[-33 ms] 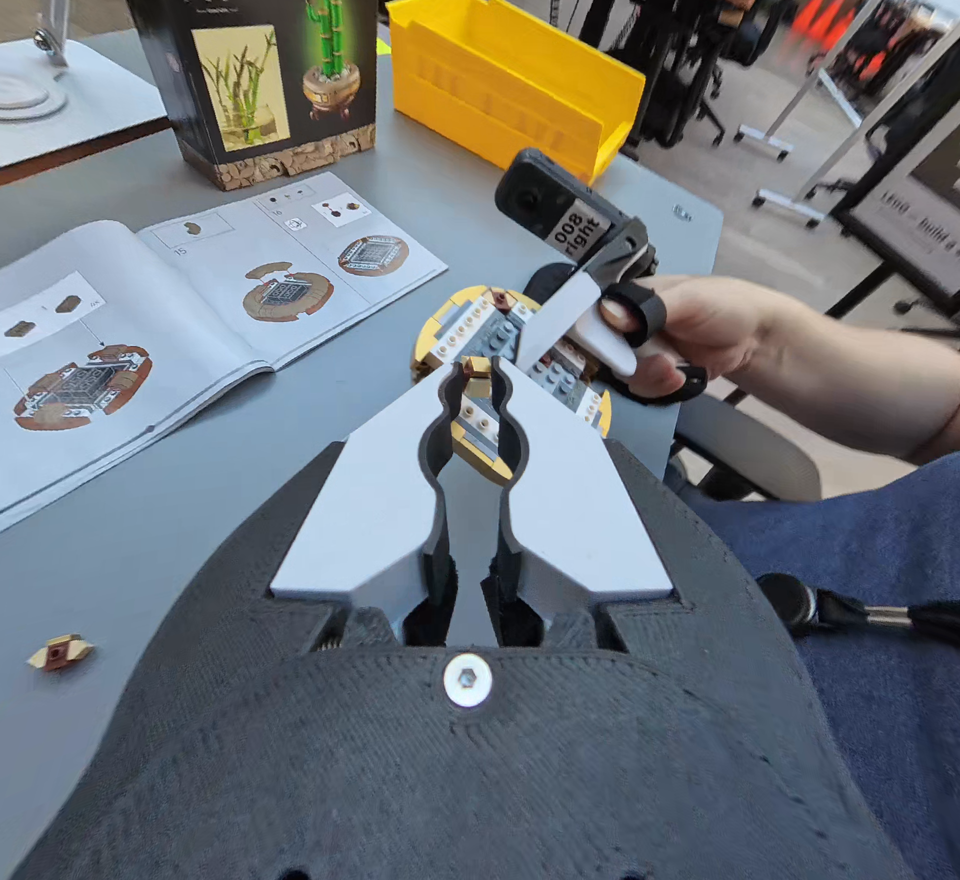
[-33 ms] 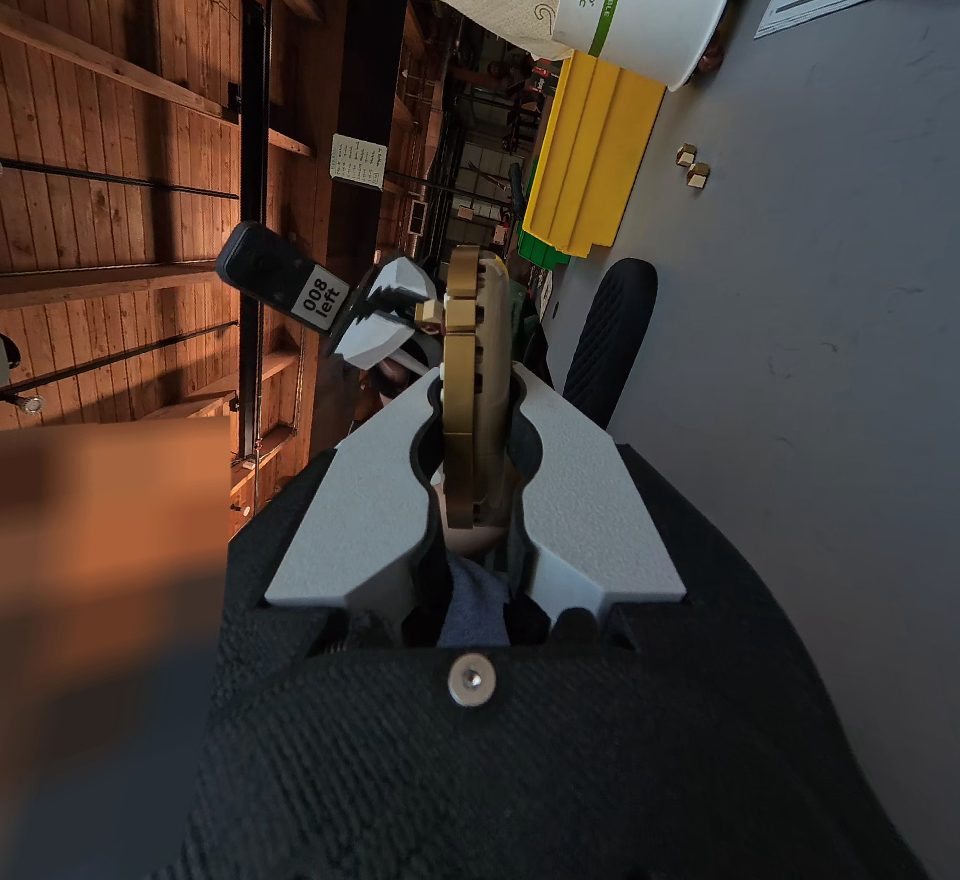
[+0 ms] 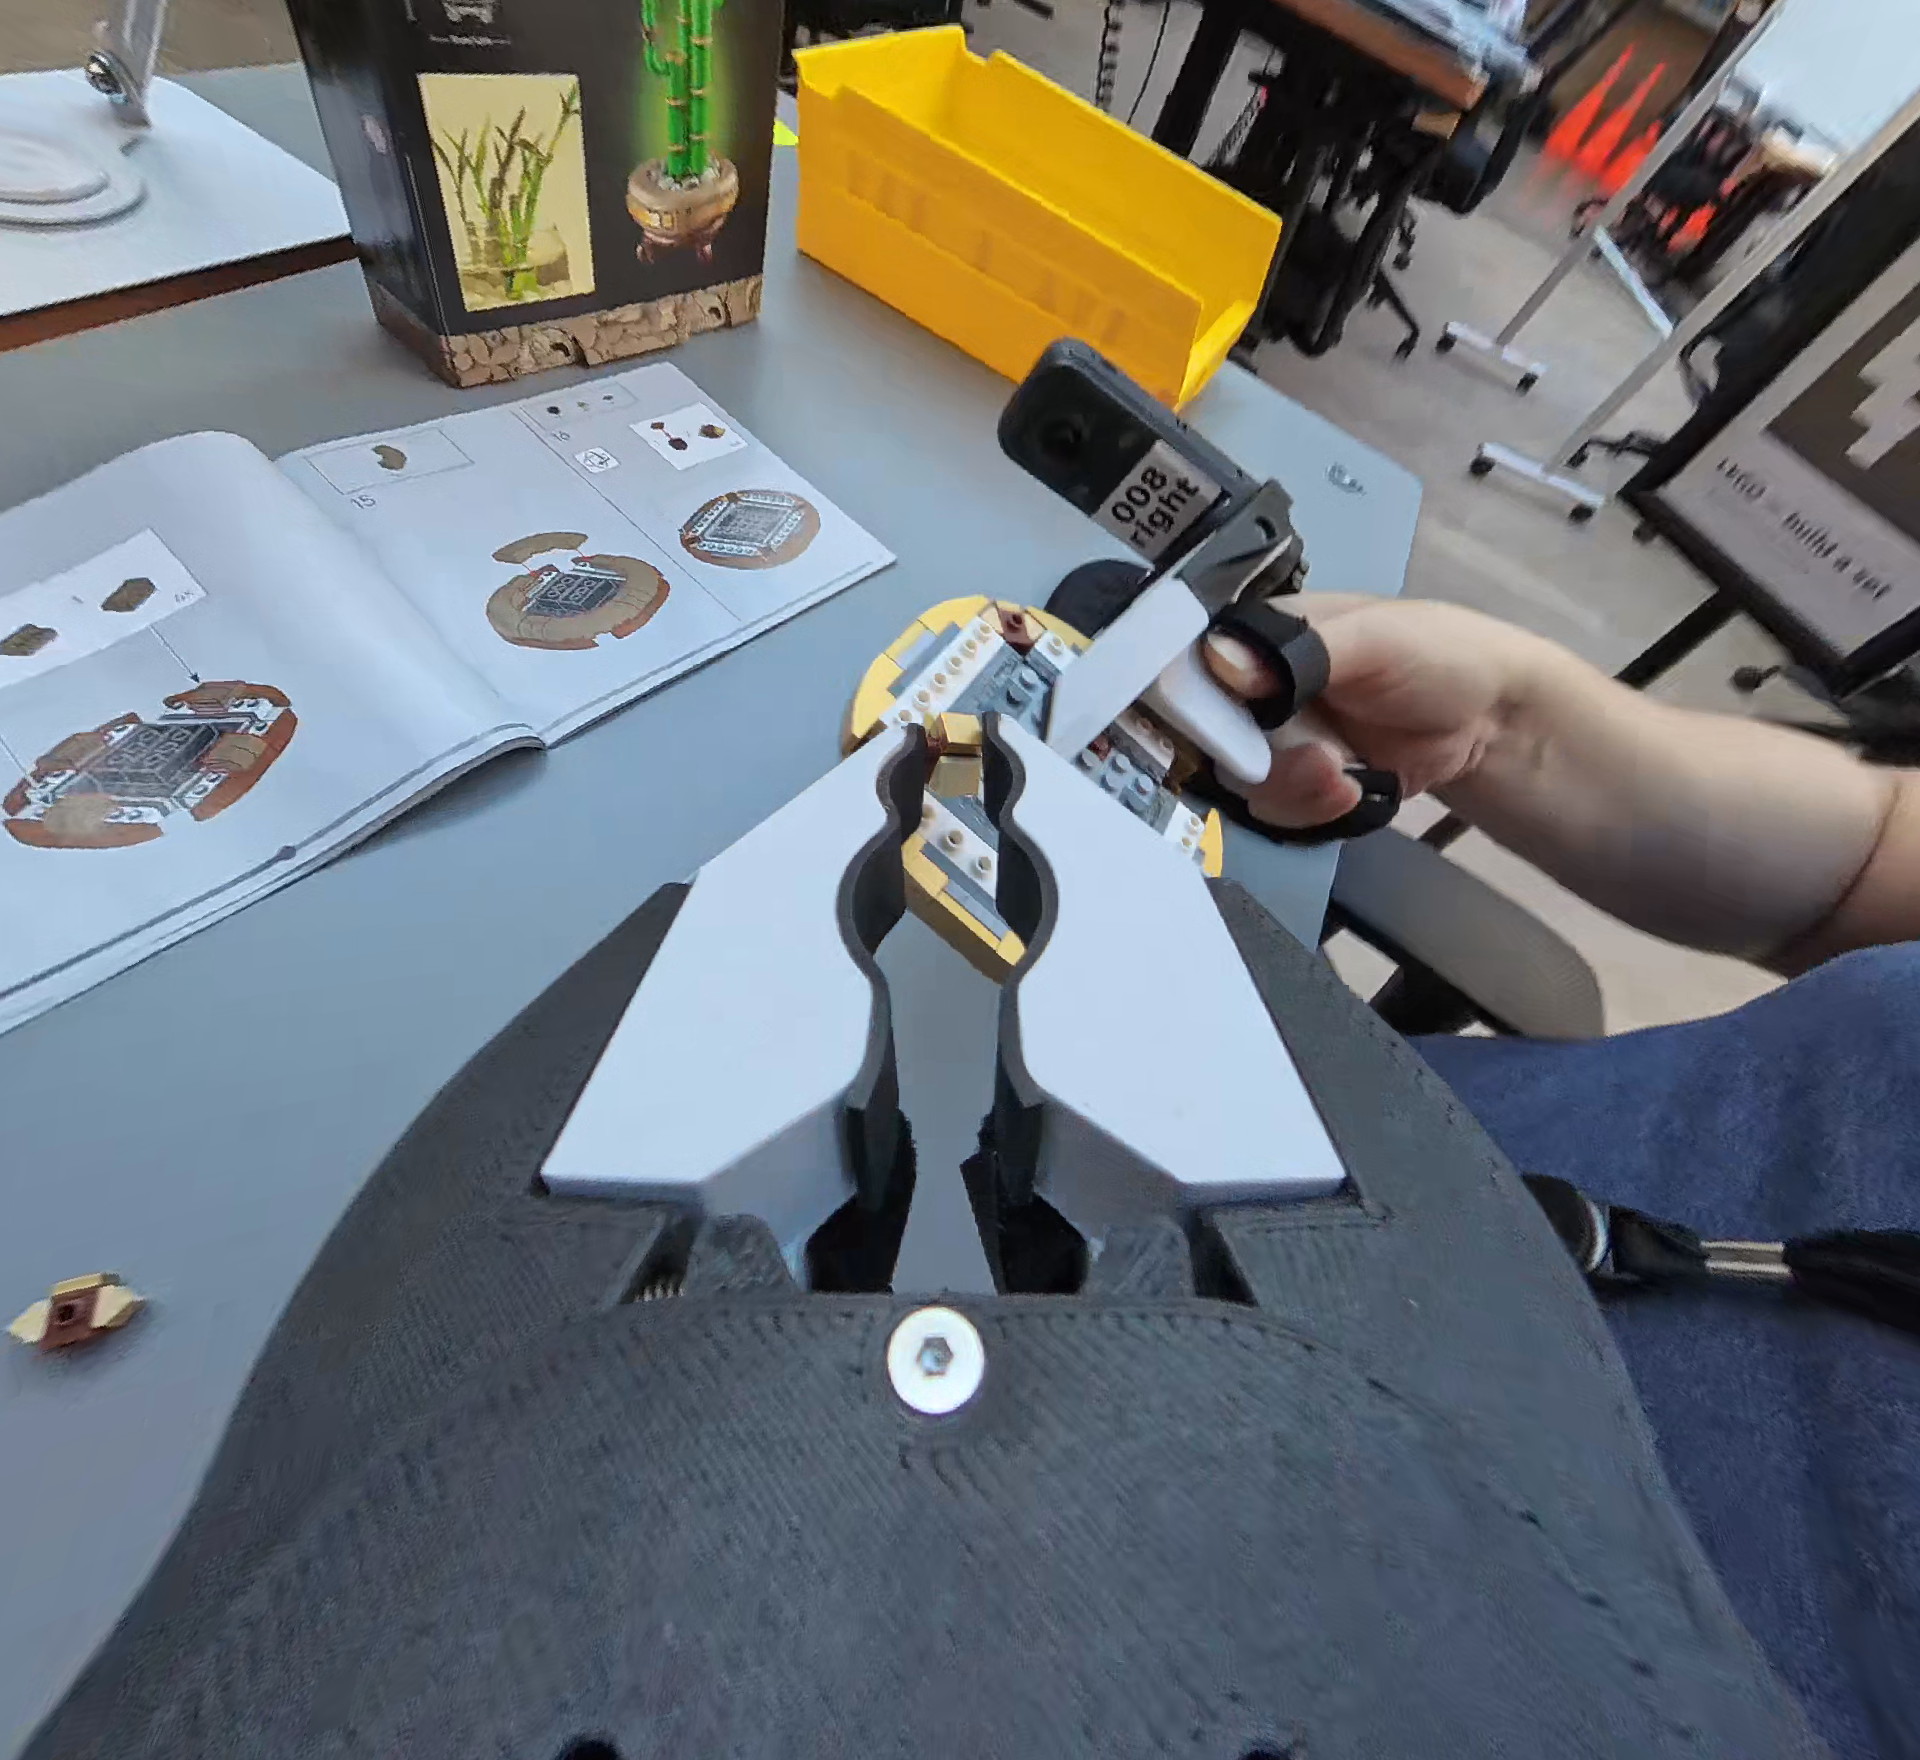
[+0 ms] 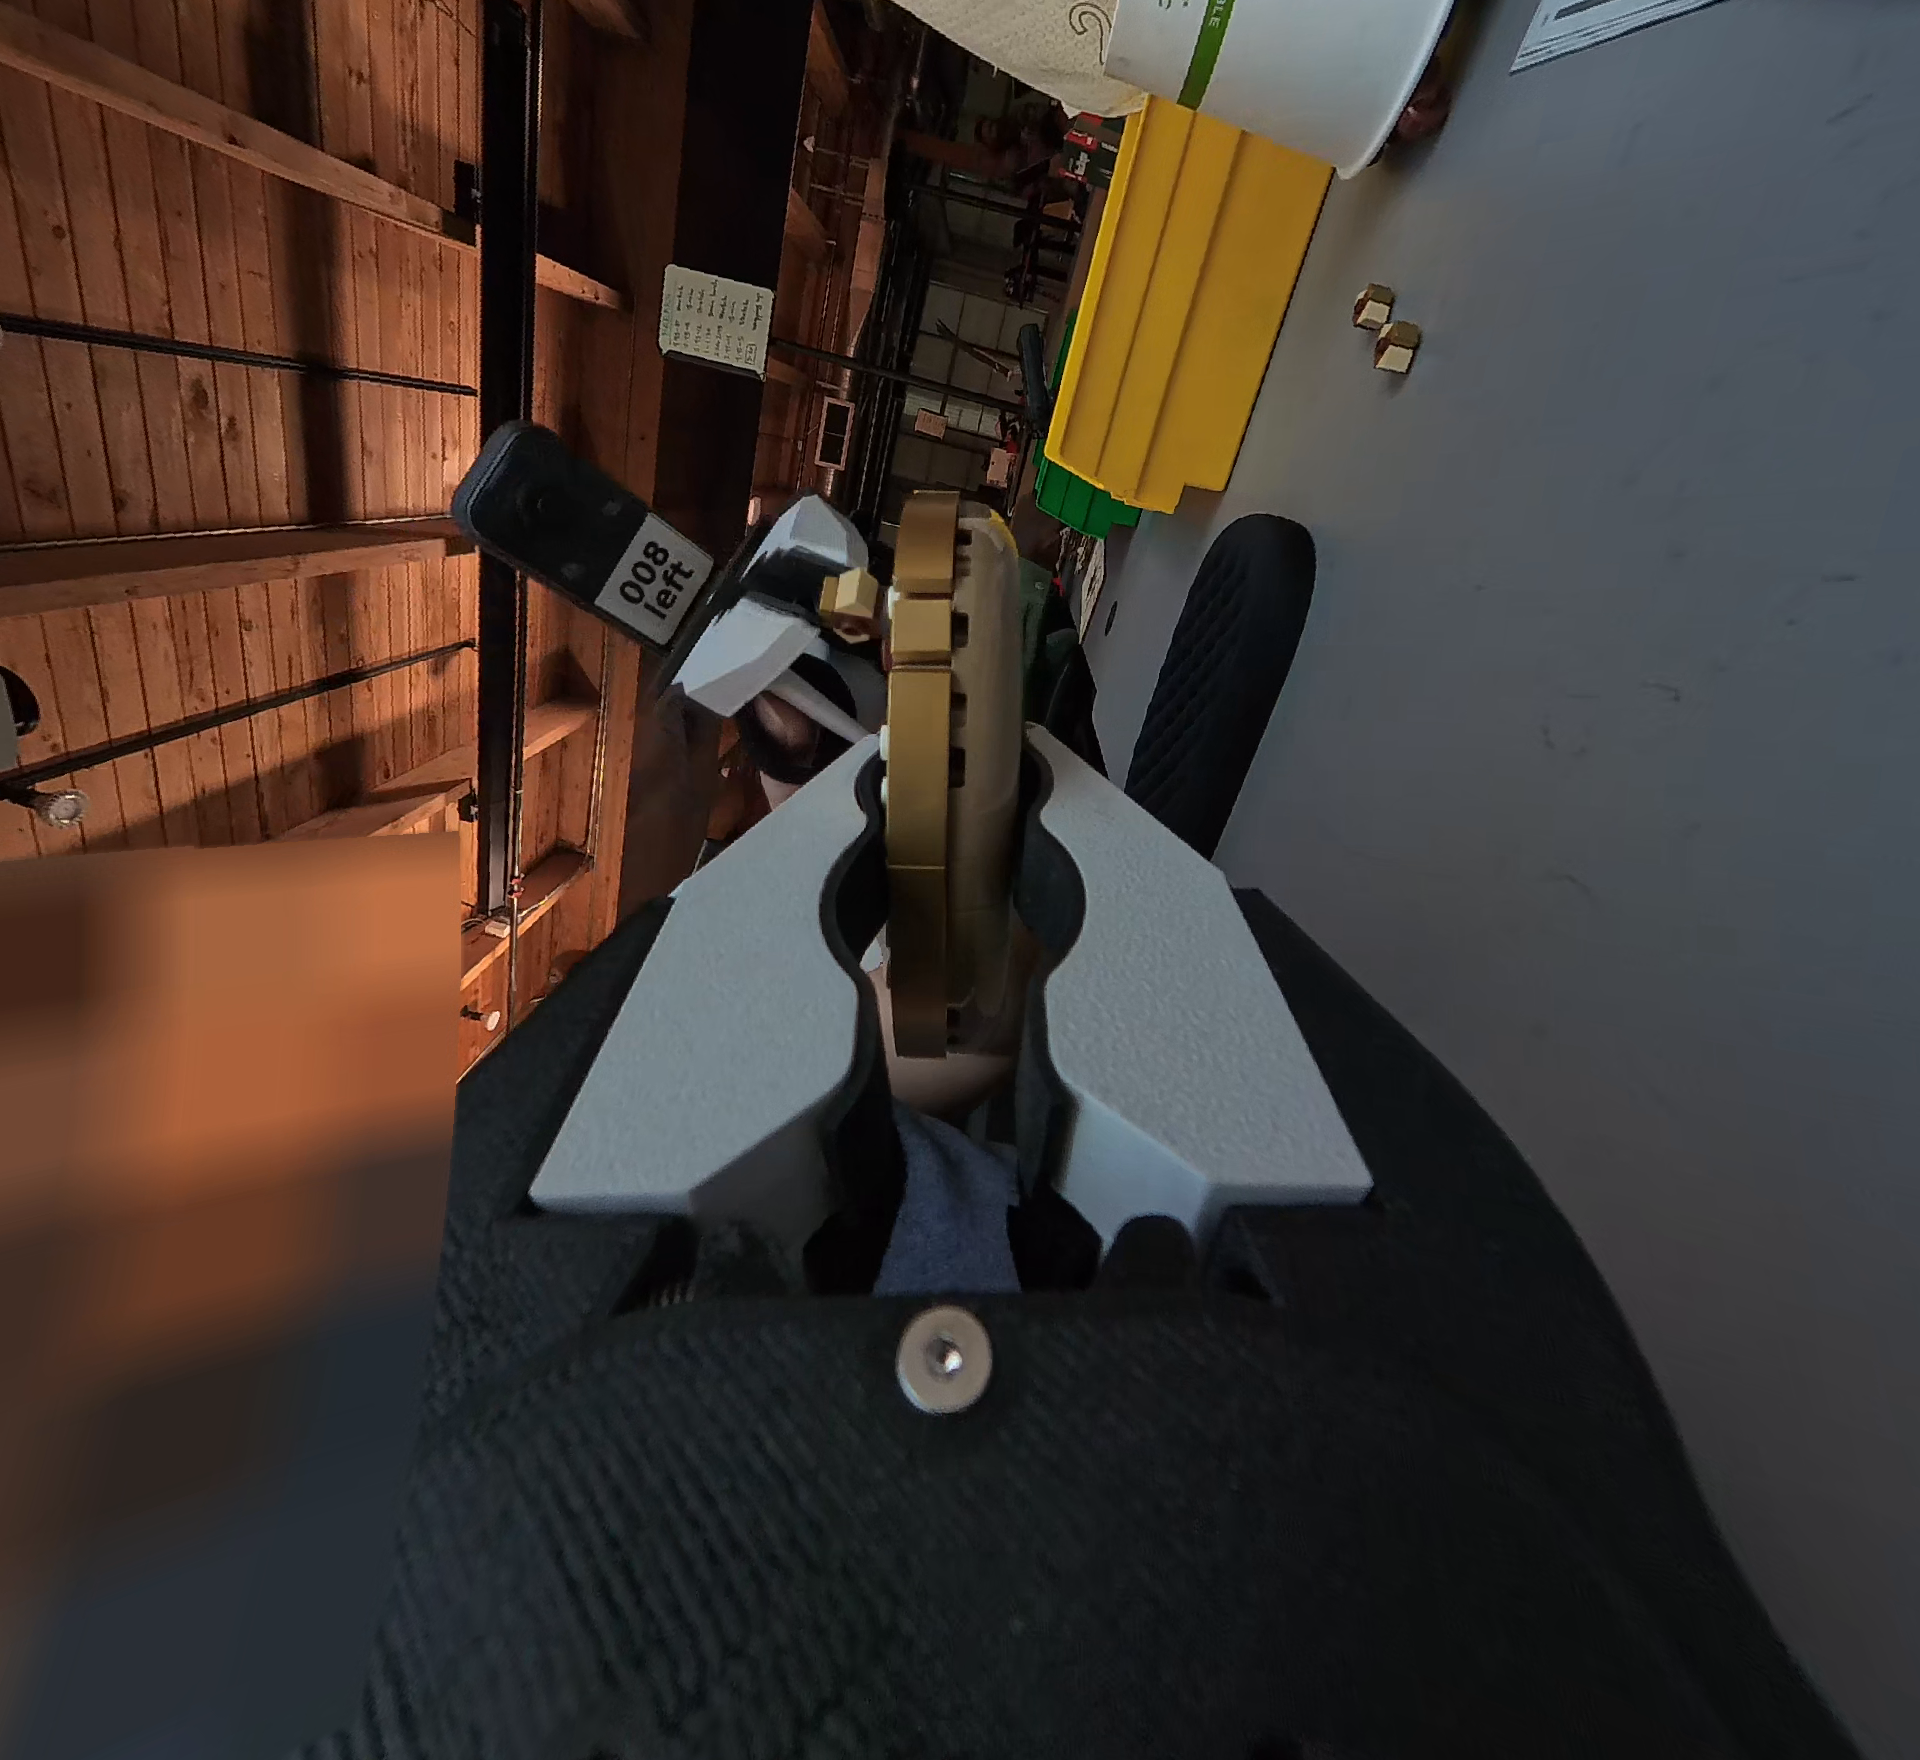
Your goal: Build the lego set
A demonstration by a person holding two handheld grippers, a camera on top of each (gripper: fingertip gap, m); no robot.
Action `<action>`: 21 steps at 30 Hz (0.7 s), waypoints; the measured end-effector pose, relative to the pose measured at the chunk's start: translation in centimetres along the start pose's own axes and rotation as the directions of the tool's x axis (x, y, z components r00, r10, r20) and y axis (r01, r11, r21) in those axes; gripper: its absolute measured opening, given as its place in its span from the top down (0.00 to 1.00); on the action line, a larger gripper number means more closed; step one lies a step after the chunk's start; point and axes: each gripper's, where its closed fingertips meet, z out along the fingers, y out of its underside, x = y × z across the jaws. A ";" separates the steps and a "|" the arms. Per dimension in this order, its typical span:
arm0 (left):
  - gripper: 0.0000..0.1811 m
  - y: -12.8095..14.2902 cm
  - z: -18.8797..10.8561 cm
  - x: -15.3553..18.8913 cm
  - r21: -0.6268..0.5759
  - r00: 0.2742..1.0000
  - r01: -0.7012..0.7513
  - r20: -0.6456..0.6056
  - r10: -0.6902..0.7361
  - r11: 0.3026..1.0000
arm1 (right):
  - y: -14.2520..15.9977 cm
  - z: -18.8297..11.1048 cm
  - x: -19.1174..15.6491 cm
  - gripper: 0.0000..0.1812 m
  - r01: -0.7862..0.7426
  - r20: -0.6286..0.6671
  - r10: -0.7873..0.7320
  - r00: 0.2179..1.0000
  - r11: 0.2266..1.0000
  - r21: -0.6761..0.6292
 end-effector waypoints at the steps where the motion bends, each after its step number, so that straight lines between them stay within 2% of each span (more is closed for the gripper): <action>1: 0.95 -0.3 -0.1 -0.3 0.027 0.999 0.047 -0.016 -0.046 0.999 | 0.1 0.1 0.1 0.90 -0.001 0.000 0.001 1.000 1.000 -0.001; 5: 0.96 -0.9 -0.4 -1.1 0.107 0.978 0.202 -0.080 -0.194 0.974 | 0.2 0.4 0.0 0.90 -0.005 0.014 0.005 1.000 1.000 0.000; 9: 0.95 -0.3 0.0 -0.9 0.098 0.956 0.276 -0.135 -0.262 0.956 | 0.2 0.5 -0.2 0.90 -0.001 0.027 0.001 1.000 1.000 -0.001; 13: 0.95 0.3 0.1 -0.9 0.073 0.965 0.246 -0.117 -0.236 0.967 | 0.4 0.5 -0.1 0.90 0.011 0.016 -0.011 1.000 1.000 -0.011; 21: 0.94 0.8 0.0 -1.3 0.018 0.992 0.130 -0.001 -0.130 0.991 | 0.3 0.5 0.0 0.90 0.010 0.013 -0.010 1.000 1.000 -0.009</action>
